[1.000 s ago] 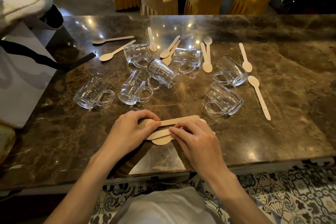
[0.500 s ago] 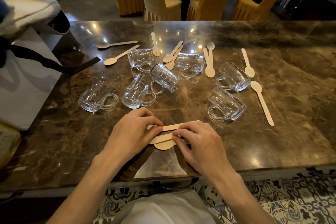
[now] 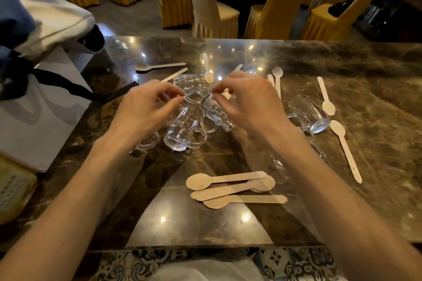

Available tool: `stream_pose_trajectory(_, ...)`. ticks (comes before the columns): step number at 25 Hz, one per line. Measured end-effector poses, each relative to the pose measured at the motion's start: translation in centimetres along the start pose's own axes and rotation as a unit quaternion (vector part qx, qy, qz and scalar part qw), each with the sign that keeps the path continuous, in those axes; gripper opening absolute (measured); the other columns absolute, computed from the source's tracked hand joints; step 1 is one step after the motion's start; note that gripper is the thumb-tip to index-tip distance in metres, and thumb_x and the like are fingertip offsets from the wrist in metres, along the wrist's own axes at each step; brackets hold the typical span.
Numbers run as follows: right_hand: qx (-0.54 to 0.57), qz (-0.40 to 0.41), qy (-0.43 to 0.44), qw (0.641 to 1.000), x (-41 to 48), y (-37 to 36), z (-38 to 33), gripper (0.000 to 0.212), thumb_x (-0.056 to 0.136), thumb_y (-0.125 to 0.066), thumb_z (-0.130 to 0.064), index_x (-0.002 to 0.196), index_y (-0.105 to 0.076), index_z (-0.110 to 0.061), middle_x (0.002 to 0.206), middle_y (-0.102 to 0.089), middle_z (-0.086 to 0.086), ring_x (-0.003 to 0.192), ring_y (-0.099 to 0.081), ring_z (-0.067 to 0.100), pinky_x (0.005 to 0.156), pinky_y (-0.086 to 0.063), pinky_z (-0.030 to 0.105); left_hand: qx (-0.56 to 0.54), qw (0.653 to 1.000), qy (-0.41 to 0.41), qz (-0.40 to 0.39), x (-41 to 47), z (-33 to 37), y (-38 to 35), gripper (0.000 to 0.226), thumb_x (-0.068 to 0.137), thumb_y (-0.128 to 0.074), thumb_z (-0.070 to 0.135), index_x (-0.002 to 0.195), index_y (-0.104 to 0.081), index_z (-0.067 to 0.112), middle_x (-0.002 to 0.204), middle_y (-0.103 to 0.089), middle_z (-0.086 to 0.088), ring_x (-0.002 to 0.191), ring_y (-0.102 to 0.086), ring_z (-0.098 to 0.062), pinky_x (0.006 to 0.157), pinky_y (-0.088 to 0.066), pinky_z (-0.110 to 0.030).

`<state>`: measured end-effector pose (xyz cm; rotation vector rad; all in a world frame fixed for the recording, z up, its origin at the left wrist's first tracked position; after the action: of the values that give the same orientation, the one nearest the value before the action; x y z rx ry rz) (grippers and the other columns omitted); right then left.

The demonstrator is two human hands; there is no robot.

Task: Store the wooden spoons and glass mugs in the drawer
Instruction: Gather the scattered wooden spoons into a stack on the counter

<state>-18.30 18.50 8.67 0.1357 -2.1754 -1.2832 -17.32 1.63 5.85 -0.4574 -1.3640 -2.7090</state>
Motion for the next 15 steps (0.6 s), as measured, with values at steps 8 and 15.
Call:
stream_pose_trajectory(8,-0.033,-0.058,0.006,0.998,9.5,-4.5,1.0,0.016,0.089,-0.059,-0.028,0.096,-0.073,-0.024,0.097,-0.071,-0.004,0.087,-0.063,0.014,0.075,-0.053,0.037,0.090,0.993,0.078,-0.003,6.3,-5.7,0.2,0.019,0.085,-0.060,0.041,0.099,-0.068,0.031,0.092,-0.066,0.006,0.084,-0.060,-0.014,0.072,-0.050,-0.036)
stream_pose_trajectory(15,-0.054,-0.161,-0.011,0.985,15.6,-11.4,2.8,0.016,0.088,-0.060,-0.028,0.099,-0.071,-0.024,0.102,-0.070,0.002,0.093,-0.064,0.022,0.079,-0.056,0.040,0.150,0.974,0.158,-0.060,9.8,-11.5,-1.7,0.021,0.081,-0.063,0.043,0.100,-0.064,0.033,0.096,-0.068,0.008,0.091,-0.062,-0.019,0.072,-0.047,-0.031)
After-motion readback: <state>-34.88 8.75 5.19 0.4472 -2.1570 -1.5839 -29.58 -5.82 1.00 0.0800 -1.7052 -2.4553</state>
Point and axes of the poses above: each hand's wrist, its own x-axis towards the middle knuckle, its own y-axis out of the back of the hand, z = x × y, the point moved 9 cm from there along x, towards the middle knuckle
